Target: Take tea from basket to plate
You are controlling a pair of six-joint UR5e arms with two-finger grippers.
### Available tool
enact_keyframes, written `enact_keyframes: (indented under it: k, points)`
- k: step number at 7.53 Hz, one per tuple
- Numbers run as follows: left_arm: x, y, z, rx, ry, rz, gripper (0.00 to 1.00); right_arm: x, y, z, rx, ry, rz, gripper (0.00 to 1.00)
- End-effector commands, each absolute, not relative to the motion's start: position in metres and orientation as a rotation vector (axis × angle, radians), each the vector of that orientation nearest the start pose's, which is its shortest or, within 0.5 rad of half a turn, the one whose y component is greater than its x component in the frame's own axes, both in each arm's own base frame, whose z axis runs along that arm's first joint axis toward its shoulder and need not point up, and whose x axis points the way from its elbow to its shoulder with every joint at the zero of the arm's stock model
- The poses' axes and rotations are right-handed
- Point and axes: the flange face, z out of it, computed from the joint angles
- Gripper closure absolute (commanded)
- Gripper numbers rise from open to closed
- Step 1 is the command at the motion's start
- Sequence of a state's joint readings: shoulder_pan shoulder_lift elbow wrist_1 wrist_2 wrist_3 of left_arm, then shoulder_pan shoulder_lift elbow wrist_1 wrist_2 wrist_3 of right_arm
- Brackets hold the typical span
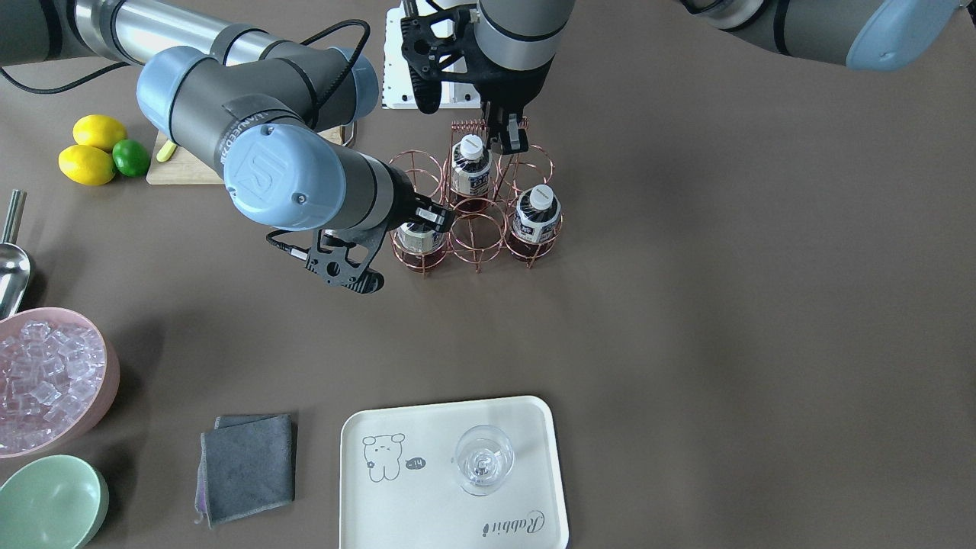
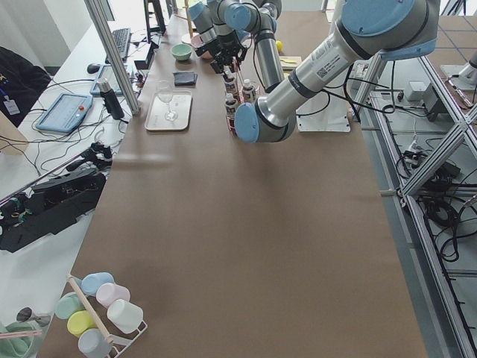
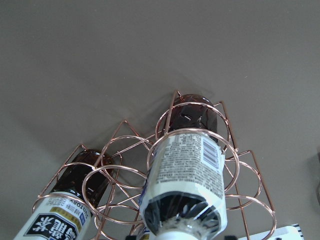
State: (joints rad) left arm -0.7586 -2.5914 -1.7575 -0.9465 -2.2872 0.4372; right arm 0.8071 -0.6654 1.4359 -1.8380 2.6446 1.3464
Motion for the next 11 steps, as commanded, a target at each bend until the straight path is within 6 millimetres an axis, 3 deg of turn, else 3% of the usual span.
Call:
enact_keyframes:
  k: [1,3,5,7,8,9,10,11]
  points:
    - [0.408,-0.481,0.027,0.454,0.857,1.366,1.0,-0.462,-0.562,0.145,-0.684,-0.916,0.259,0.74]
    - [0.408,-0.481,0.026,0.453,0.858,1.366,1.0,-0.456,-0.567,0.148,-0.676,-0.921,0.264,0.99]
    - [0.408,-0.481,0.028,0.452,0.856,1.366,1.0,-0.435,-0.571,0.129,-0.656,-0.952,0.274,1.0]
    - [0.408,-0.481,0.028,0.453,0.856,1.367,1.0,-0.387,-0.587,0.105,-0.639,-1.007,0.31,1.0]
    - [0.408,-0.481,0.028,0.453,0.856,1.367,1.0,-0.369,-0.581,0.09,-0.645,-0.998,0.336,1.0]
    - [0.408,-0.481,0.028,0.453,0.856,1.367,1.0,-0.34,-0.592,0.064,-0.654,-0.988,0.397,1.0]
    - [0.408,-0.481,0.027,0.454,0.857,1.366,1.0,-0.325,-0.597,0.033,-0.663,-0.977,0.435,1.0]
    - [0.408,-0.48,0.027,0.454,0.857,1.366,1.0,-0.317,-0.607,0.027,-0.656,-0.977,0.458,1.0]
